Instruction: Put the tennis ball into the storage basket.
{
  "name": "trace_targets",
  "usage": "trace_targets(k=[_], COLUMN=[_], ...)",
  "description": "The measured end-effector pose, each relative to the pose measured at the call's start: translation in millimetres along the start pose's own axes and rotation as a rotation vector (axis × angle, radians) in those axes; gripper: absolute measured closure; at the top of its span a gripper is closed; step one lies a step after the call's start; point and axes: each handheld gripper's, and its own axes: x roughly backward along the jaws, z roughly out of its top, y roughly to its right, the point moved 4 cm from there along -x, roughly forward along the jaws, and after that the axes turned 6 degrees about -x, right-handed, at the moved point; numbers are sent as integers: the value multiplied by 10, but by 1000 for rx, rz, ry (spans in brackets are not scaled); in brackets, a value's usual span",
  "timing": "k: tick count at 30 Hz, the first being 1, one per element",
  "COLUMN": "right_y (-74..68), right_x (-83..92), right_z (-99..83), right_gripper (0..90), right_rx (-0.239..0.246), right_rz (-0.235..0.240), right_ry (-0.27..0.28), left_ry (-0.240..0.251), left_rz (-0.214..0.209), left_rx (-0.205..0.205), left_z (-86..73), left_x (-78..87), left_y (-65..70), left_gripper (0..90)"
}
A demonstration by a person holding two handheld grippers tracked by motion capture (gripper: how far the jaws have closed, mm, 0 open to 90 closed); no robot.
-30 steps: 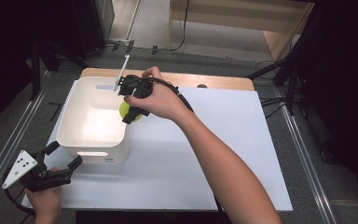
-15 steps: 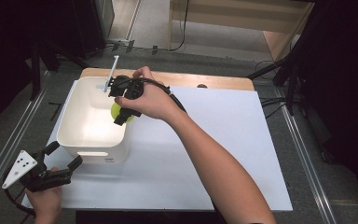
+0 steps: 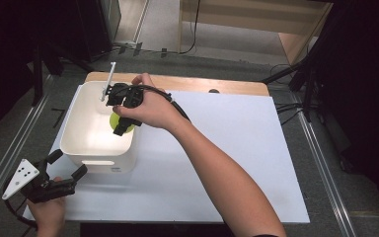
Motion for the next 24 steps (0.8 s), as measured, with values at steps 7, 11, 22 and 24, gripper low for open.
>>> trace_targets(k=[7,11,22,24], right_y=[-28,-43,-71,-75], right_x=[-64,-106,-197,-222], right_z=[43,55,67,62], right_gripper=[237,237,237,237], right_rx=[12,10,31,27], right_rz=[7,6,-3,-1], right_ry=[-11,-16,-28,-31], left_ry=[1,1,2,2], left_rz=[1,1,-2,-1], left_rx=[2,2,1,1], left_z=[0,1,1,1], left_x=[0,0,0,0], left_y=[-1,-2,1,1], left_gripper=[0,0,0,0])
